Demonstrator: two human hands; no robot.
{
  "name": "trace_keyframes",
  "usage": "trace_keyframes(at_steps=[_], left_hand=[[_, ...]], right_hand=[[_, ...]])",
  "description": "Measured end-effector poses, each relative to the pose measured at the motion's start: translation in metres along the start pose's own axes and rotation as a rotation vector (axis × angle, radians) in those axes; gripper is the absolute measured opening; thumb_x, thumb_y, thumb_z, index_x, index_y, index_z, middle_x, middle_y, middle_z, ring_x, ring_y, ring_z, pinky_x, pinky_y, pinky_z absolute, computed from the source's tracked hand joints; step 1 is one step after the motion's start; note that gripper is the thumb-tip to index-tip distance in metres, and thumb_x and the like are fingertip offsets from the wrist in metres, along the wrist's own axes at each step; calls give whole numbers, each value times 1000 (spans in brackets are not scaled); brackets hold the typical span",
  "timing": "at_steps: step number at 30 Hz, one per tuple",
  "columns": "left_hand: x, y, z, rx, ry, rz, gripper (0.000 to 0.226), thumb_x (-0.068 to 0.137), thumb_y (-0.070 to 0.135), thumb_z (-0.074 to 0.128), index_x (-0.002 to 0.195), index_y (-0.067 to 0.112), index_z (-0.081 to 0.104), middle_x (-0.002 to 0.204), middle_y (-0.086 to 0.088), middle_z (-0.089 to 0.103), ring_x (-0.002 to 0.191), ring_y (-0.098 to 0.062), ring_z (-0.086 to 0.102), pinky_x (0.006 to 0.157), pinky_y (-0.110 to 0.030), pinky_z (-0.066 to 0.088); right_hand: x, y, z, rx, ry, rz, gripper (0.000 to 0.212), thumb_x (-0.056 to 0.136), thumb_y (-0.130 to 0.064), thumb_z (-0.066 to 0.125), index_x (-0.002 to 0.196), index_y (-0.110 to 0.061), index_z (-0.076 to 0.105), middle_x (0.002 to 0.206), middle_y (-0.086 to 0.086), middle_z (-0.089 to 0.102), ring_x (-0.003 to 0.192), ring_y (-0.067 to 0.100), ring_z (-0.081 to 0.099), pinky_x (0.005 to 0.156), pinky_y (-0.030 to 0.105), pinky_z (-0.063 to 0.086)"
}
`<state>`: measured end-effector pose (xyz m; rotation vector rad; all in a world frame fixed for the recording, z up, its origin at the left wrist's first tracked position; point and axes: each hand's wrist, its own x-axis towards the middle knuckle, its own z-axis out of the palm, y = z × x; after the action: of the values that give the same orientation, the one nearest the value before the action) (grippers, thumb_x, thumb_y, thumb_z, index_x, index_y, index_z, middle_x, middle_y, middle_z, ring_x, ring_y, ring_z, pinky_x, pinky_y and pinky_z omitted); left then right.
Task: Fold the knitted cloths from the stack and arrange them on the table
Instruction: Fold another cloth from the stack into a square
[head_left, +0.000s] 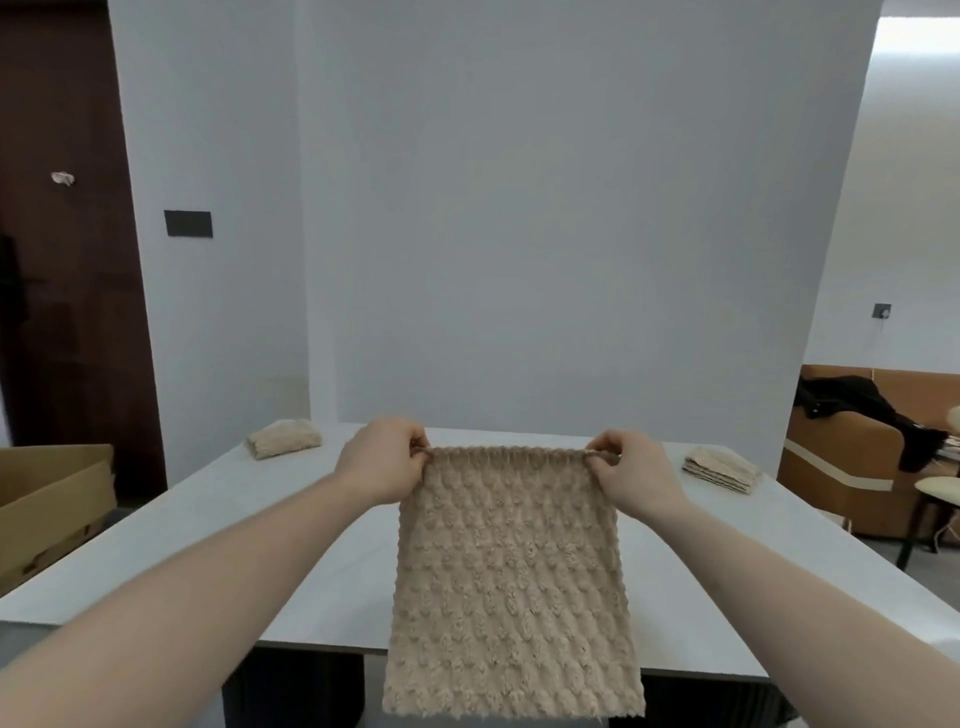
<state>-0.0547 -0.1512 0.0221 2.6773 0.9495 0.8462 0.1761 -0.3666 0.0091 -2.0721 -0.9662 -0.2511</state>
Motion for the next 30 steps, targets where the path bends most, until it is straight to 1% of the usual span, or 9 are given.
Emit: trace_keyframes(at_steps=[2,4,9,13,16,20,23,26,30], left_hand=[[6,-2,24,-32,-57,-45,15,96,24,57,96,27,72,97,6,72,86,-18,64,72,-30,52],[12,-3,44,-68,-96,-95,17,95,19,55,97,23,71,100,2,72,87,-20,63,70,-29,48],[27,-6,78,-157,-98,-198,17,95,17,57,99,20,73,100,-2,71,90,-23,63,71,-28,45],[34,-12,94,-109,-128,-157,17,96,12,54,94,18,70,101,-4,71,89,-23,60,72,-28,43],[34,-17,102,-68,-157,-129,18,95,12,54,89,21,67,100,-4,73,93,-25,64,72,-27,43],[46,-18,100,-102,-140,-154,17,97,17,57,94,15,74,93,-5,71,86,-24,62,72,-27,45],[53,-19,93,-142,-98,-148,17,97,20,59,100,17,75,98,-3,72,91,-24,65,78,-29,51],[47,-20,90,-160,-65,-125,15,97,22,61,100,18,75,97,0,73,94,-23,66,81,-31,54],[23,-23,87,-166,-74,-69,11,96,23,63,95,22,74,95,5,72,94,-17,66,82,-31,53]], right_hand=[[5,14,16,-28,-12,30,11,92,-19,64,86,-27,70,91,-5,72,92,17,67,80,29,51],[9,25,31,-57,-37,67,13,92,-17,62,89,-24,71,92,-3,72,92,19,67,79,30,52],[21,41,55,-92,-82,89,15,92,-12,58,91,-23,68,93,-3,69,90,19,64,74,28,46],[24,56,71,-141,-106,87,18,91,-8,52,94,-21,65,95,-1,67,89,21,61,69,29,43],[23,64,81,-181,-128,82,19,92,-8,51,99,-18,65,98,2,67,87,21,58,69,29,42],[32,61,81,-138,-72,78,18,92,-9,52,98,-19,66,99,1,69,91,21,62,74,30,46],[37,55,76,-111,-23,40,19,91,-8,53,96,-20,67,96,-3,69,92,19,63,76,30,46],[32,52,70,-136,-20,-16,20,91,-7,52,95,-20,66,93,-5,66,89,17,61,75,28,43],[16,55,62,-144,-51,-41,20,91,-8,53,94,-22,67,90,-7,67,87,15,63,73,27,45]])
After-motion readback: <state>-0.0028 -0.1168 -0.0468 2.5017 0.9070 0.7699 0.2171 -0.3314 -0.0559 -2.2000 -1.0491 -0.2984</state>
